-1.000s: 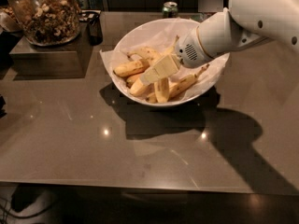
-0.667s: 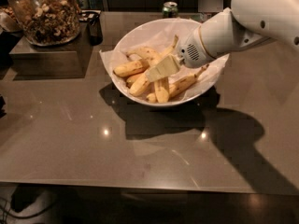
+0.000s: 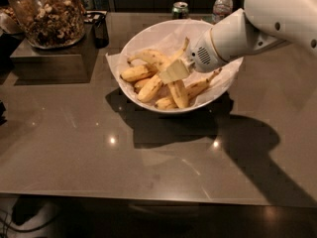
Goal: Pick banana from white bowl
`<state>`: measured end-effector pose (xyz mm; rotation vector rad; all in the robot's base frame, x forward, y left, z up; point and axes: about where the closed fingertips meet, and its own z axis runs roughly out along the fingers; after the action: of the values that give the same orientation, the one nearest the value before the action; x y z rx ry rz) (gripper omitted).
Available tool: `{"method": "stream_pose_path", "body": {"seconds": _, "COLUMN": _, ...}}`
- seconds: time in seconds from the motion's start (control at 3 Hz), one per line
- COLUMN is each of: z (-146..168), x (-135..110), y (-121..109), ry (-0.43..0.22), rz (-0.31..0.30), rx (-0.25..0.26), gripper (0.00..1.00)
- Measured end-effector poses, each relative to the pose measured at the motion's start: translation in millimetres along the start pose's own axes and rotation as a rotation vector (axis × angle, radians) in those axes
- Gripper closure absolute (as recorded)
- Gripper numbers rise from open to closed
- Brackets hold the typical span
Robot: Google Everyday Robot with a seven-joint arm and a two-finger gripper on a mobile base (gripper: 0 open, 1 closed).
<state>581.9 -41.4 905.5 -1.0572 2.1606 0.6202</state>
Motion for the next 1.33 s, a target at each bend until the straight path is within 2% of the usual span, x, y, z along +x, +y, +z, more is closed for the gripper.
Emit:
{"method": "stream_pose_path", "body": {"seconds": 0.33, "z": -8.6, "x": -7.7, "y": 4.7, "ry": -0.031, "rz": -0.031, "rx": -0.024, "gripper": 1.00}}
{"method": "stream_pose_path", "body": {"seconds": 0.67, "z": -40.5, "x": -22.6, "y": 17.6, "ry": -0.125, "rz": -0.105, "rx": -0.111, "gripper": 1.00}}
{"method": "stream_pose_path", "body": {"seconds": 1.0, "z": -89.1, "x": -30.5, "y": 34.9, "ry": -0.190, "rz": -0.197, "rx": -0.186, "gripper": 1.00}}
{"method": "stream_pose_path", "body": {"seconds": 1.33, "z": -166.2, "x": 2.3, "y": 51.7, "ry": -0.226, "rz": -0.183, "rx": -0.270, "gripper": 1.00}}
